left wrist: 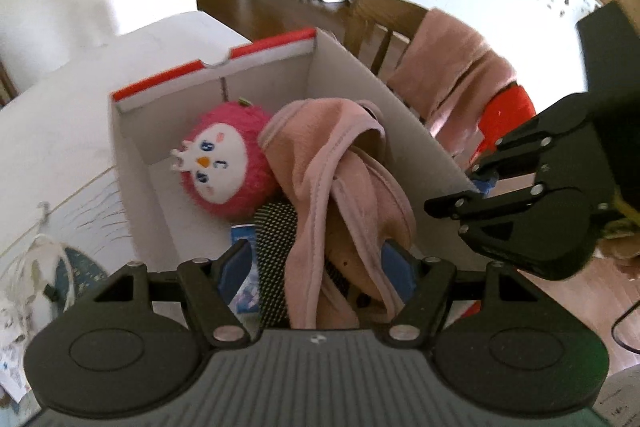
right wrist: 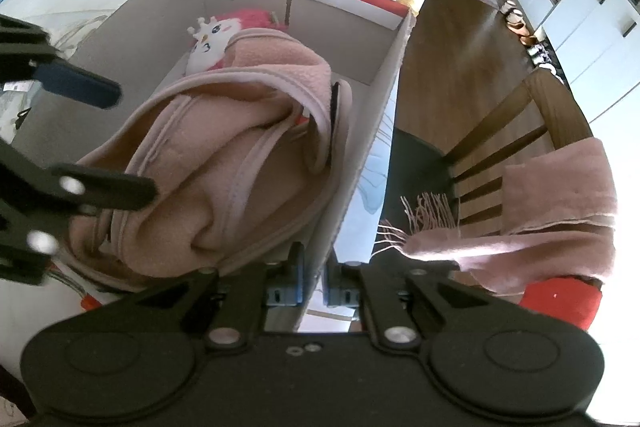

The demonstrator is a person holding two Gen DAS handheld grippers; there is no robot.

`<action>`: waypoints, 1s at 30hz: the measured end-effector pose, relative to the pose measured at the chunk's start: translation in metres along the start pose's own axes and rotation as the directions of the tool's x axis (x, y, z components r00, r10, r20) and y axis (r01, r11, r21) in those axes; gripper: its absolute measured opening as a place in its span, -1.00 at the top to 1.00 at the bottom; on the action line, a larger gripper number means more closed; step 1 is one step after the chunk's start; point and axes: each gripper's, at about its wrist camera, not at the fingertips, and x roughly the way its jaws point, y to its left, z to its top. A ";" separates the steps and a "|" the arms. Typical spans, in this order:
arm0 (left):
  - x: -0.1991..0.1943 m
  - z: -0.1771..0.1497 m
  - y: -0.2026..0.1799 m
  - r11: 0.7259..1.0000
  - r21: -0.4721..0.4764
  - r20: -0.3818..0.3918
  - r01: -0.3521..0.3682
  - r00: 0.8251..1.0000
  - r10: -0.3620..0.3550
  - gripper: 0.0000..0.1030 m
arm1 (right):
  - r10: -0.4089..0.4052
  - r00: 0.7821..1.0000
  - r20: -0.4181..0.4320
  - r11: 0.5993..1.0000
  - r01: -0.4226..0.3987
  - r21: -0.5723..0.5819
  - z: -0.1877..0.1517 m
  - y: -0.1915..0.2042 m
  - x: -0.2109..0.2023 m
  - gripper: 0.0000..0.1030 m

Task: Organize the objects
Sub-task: 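Move the left tool back to the white USB cable on the mat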

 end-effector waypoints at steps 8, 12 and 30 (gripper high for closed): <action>-0.049 -0.012 0.017 0.998 -0.058 0.092 -0.017 0.996 0.022 -0.37 | -0.006 1.000 -0.011 1.000 0.006 0.001 0.001 0.000 0.001 0.86; -0.069 -0.020 0.038 0.996 -0.074 0.118 -0.047 0.991 0.055 -0.37 | -0.011 1.000 -0.022 1.000 0.011 0.005 0.003 0.000 0.001 0.86; -0.080 -0.054 0.208 0.945 -0.157 0.030 -0.285 0.955 0.293 -0.37 | 0.006 0.998 -0.059 0.997 -0.001 0.073 0.000 -0.002 0.003 0.87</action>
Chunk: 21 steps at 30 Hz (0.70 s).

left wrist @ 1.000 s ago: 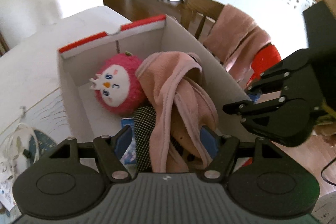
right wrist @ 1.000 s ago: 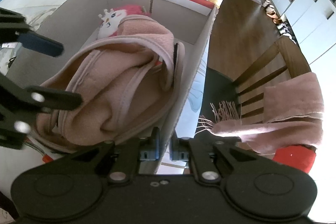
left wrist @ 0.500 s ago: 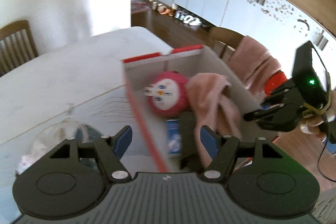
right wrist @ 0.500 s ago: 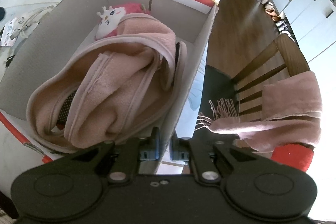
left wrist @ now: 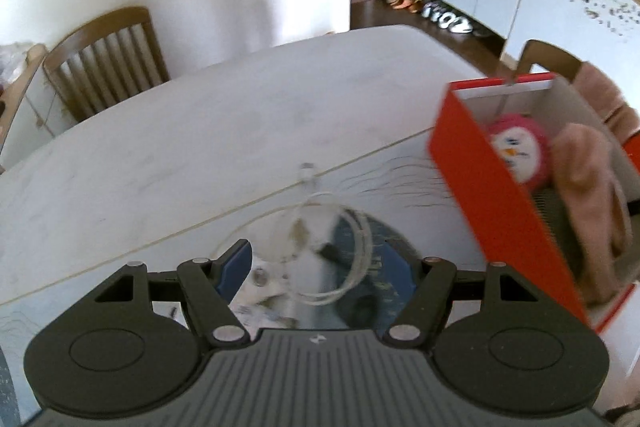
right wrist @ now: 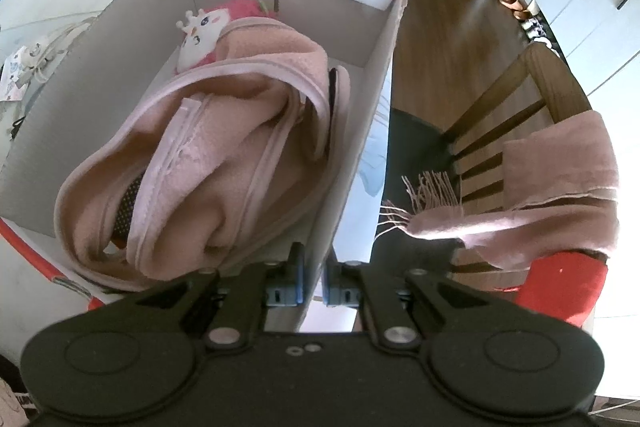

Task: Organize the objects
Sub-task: 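Move the left tool back to the white USB cable on the mat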

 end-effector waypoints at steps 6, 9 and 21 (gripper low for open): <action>0.036 0.008 0.019 1.000 0.006 -0.034 0.006 0.999 -0.005 -0.37 | -0.012 1.000 -0.015 1.000 0.012 0.006 0.002 0.002 0.001 0.87; 0.054 0.009 0.021 1.000 0.020 -0.057 0.006 0.998 -0.004 -0.37 | -0.015 1.000 -0.018 1.000 0.015 0.005 0.002 0.003 0.002 0.87; 0.115 0.014 0.034 1.000 0.003 -0.165 0.026 0.986 -0.025 -0.35 | -0.027 0.999 -0.029 0.999 0.028 0.027 0.004 0.003 0.002 0.86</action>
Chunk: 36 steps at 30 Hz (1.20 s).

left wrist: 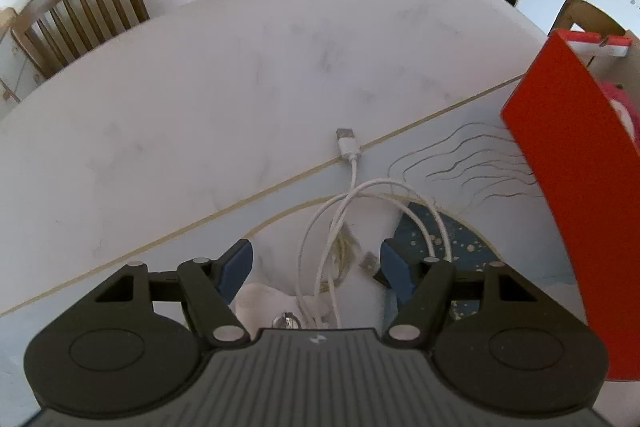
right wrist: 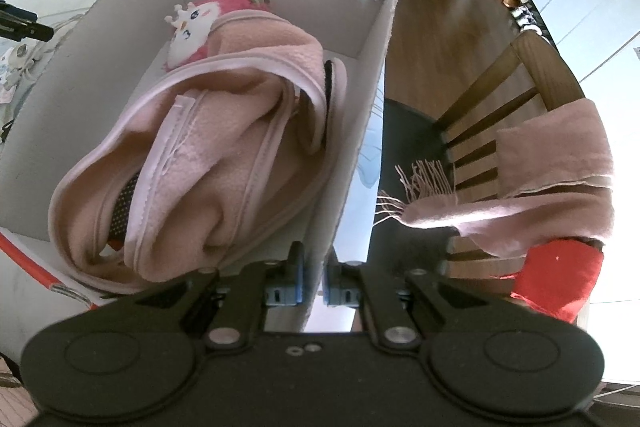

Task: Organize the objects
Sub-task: 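Move the left tool back to the white USB cable on the mat, then close the left gripper on the white USB cable and lift it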

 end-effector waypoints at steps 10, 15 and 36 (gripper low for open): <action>0.015 0.004 0.002 1.000 0.007 -0.035 0.010 0.999 -0.010 0.28 | -0.009 1.000 -0.011 1.000 0.009 0.004 0.002 0.002 0.000 0.86; 0.017 0.003 0.000 1.000 0.022 -0.041 0.019 0.999 -0.018 0.36 | -0.012 1.000 -0.013 1.000 0.012 0.002 0.002 0.002 0.000 0.85; -0.037 0.001 -0.005 0.999 -0.040 0.058 0.031 0.998 -0.029 0.93 | -0.022 1.000 0.003 1.000 0.022 -0.014 0.000 0.001 0.001 0.84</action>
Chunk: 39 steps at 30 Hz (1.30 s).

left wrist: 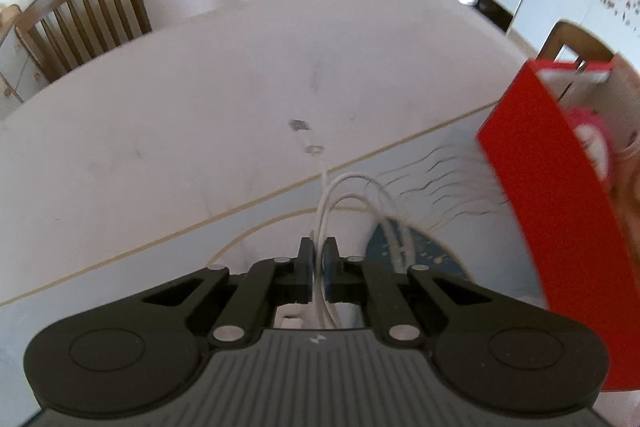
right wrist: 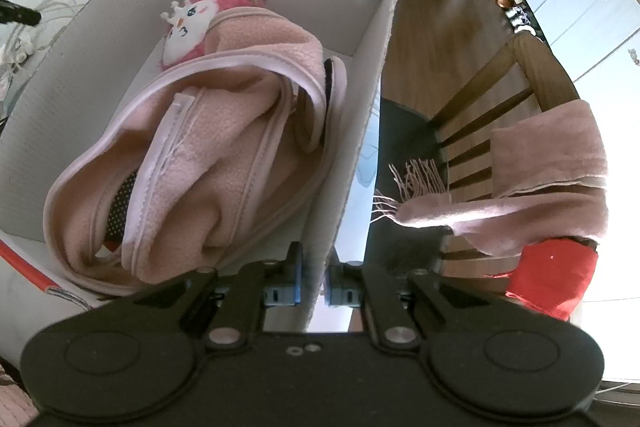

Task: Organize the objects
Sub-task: 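Close the left gripper on the white USB cable and lift it, then carry the cable into the box and open the left gripper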

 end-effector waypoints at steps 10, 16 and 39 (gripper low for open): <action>-0.065 -0.007 -0.020 0.999 -0.015 0.117 0.051 0.992 -0.049 0.94 | -0.002 1.000 0.013 1.000 0.002 -0.010 -0.001 0.002 0.000 0.84; -0.105 -0.013 -0.047 0.997 -0.003 0.183 0.082 0.980 -0.080 0.94 | -0.006 1.000 0.019 1.000 0.007 -0.011 -0.002 0.002 0.001 0.84; -0.128 0.012 -0.186 0.954 0.239 0.156 0.178 0.963 -0.219 0.93 | 0.010 0.999 0.046 1.000 -0.009 -0.022 -0.004 0.001 -0.002 0.86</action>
